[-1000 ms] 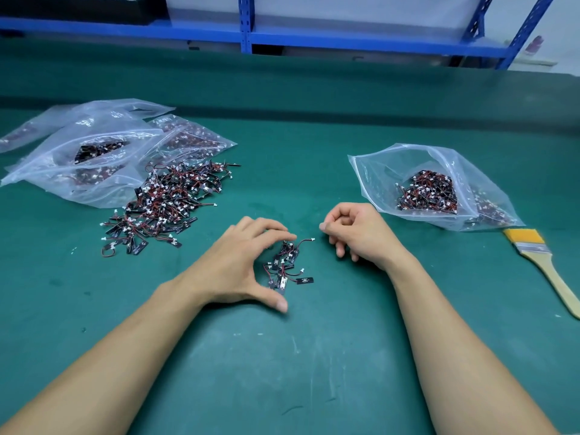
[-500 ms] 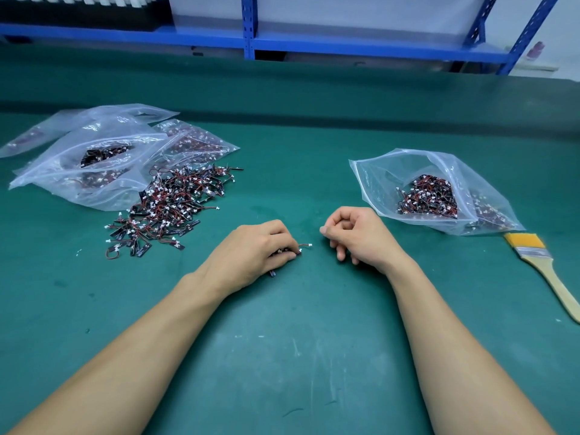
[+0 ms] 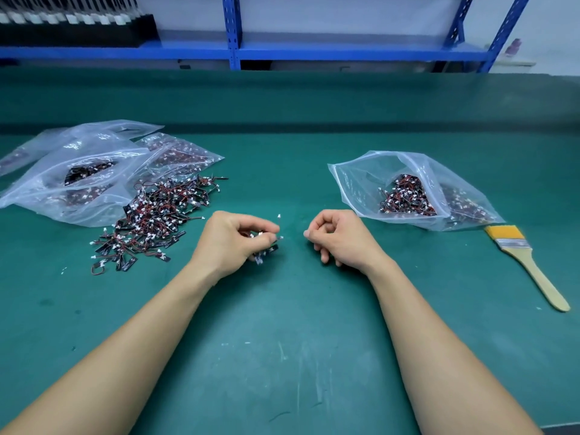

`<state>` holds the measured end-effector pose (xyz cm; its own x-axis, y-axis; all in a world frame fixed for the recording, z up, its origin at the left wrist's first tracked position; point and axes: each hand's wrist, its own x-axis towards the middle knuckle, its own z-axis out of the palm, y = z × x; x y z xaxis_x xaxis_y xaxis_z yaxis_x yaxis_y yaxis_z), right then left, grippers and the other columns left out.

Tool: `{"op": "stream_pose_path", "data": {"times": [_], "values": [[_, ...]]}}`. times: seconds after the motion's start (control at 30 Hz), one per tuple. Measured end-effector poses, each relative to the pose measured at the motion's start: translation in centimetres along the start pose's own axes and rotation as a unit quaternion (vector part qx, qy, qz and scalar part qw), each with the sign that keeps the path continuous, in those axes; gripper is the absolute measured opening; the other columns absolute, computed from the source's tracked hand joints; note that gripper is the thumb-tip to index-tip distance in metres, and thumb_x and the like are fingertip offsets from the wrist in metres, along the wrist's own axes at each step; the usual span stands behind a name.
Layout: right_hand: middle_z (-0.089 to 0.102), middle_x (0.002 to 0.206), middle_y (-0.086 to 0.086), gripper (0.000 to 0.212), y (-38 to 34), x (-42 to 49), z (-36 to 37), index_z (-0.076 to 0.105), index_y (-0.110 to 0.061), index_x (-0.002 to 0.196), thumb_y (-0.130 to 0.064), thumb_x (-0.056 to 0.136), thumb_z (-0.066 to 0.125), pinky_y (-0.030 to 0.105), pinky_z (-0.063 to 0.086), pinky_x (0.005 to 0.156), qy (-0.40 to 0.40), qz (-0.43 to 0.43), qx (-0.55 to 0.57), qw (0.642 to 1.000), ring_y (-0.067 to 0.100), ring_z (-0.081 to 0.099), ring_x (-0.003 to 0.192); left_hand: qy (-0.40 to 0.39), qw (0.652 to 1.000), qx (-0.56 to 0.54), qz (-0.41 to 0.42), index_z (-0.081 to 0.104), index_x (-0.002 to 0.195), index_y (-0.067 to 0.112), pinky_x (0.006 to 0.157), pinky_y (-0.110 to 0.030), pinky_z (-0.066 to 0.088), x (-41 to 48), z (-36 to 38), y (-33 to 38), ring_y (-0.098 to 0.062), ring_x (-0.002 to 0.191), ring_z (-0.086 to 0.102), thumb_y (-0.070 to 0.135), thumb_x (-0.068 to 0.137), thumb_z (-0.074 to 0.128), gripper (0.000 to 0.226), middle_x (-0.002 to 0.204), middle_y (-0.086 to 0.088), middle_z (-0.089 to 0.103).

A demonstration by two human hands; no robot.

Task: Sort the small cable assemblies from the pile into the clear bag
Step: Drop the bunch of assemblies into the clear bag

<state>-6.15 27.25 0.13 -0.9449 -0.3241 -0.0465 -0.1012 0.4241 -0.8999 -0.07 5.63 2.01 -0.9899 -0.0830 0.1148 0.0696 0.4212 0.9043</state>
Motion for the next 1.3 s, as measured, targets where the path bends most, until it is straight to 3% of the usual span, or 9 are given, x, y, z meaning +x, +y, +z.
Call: {"op": "stream_pose_path", "data": {"times": [0.23,0.37,0.47,0.53,0.7,0.8,0.93,1.07,1.3], "values": [[0.063,0.057,0.0,0.014,0.0,0.1,0.1,0.06,-0.014,0.075,-0.018,0.087,0.067,0.021,0.036,0.034,0.0,-0.014,-0.007,1.0,0.017,0.06,0.044,-0.03,0.992,-0.099,0.073,0.079,0.082,0.021,0.053,-0.024,0.054,4.1,5.2,9.2,-0.005,0.049,0.053,0.011,0.08,0.081,0.01,0.055,0.01,0.064],[0.062,0.054,-0.001,0.018,-0.1,-0.1,0.1,0.059,-0.016,0.068,-0.019,0.084,0.066,0.022,0.036,0.034,0.005,-0.012,-0.007,1.0,0.015,0.059,0.042,-0.135,0.985,-0.078,0.068,0.07,0.121,0.016,0.096,-0.024,0.052,5.1,7.9,11.4,-0.003,0.096,0.068,0.027,0.094,0.067,0.029,0.108,0.004,0.075],[0.062,0.051,-0.002,0.017,0.0,-0.1,0.1,0.06,-0.015,0.068,-0.02,0.084,0.065,0.023,0.038,0.035,0.008,-0.012,-0.02,1.0,0.012,0.057,0.04,-0.212,0.973,-0.042,0.085,0.055,0.14,0.019,0.103,-0.004,0.033,4.7,7.4,10.7,0.005,0.127,0.048,0.022,0.103,0.051,0.037,0.143,0.008,0.055],[0.064,0.053,-0.002,0.014,0.1,-0.1,0.1,0.06,-0.016,0.071,-0.021,0.083,0.065,0.023,0.038,0.035,0.008,-0.012,-0.028,1.0,0.013,0.058,0.041,-0.215,0.97,-0.053,0.1,0.056,0.139,0.02,0.11,-0.011,0.031,4.5,6.5,9.9,0.004,0.131,0.046,0.015,0.104,0.047,0.036,0.144,0.01,0.054],[0.064,0.056,0.001,0.012,0.1,0.0,0.2,0.06,-0.015,0.077,-0.017,0.087,0.068,0.02,0.035,0.033,-0.003,-0.007,0.0,1.0,0.016,0.058,0.042,-0.096,0.985,-0.092,0.109,0.071,0.112,0.018,0.087,-0.024,0.051,4.0,4.0,6.8,-0.006,0.097,0.068,-0.003,0.095,0.049,0.034,0.111,0.005,0.073],[0.063,0.056,0.001,0.014,-0.1,0.0,0.2,0.061,-0.014,0.078,-0.017,0.088,0.069,0.019,0.034,0.034,-0.007,0.004,-0.002,1.0,0.014,0.057,0.042,-0.024,0.991,0.115,0.065,0.069,0.111,0.024,0.088,-0.027,0.049,4.1,2.7,3.1,-0.006,0.084,0.062,0.0,0.087,0.056,0.037,0.104,0.01,0.07],[0.061,0.054,-0.002,0.013,-0.3,-0.1,0.3,0.062,-0.012,0.078,-0.017,0.088,0.07,0.018,0.032,0.033,-0.005,0.013,0.0,1.0,0.012,0.056,0.04,-0.104,0.941,0.314,0.068,0.066,0.124,0.031,0.091,-0.029,0.043,3.8,2.9,-0.4,-0.009,0.093,0.045,0.035,0.089,0.068,0.035,0.111,0.008,0.052],[0.063,0.056,0.0,0.013,-0.3,-0.2,0.2,0.062,-0.012,0.079,-0.017,0.088,0.069,0.019,0.034,0.034,-0.004,0.014,-0.004,1.0,0.013,0.056,0.041,-0.075,0.944,0.301,0.11,0.069,0.104,0.034,0.081,-0.027,0.04,3.9,3.5,-1.2,-0.008,0.087,0.045,0.042,0.088,0.071,0.018,0.097,0.014,0.048],[0.063,0.056,0.001,0.013,-0.2,-0.2,0.2,0.062,-0.012,0.078,-0.018,0.088,0.069,0.019,0.035,0.035,-0.001,0.01,-0.009,1.0,0.013,0.057,0.041,0.001,0.984,0.161,0.079,0.063,0.084,0.024,0.062,-0.012,0.039,3.4,3.1,-1.8,0.0,0.064,0.055,0.018,0.083,0.078,0.016,0.07,0.013,0.063]]}}
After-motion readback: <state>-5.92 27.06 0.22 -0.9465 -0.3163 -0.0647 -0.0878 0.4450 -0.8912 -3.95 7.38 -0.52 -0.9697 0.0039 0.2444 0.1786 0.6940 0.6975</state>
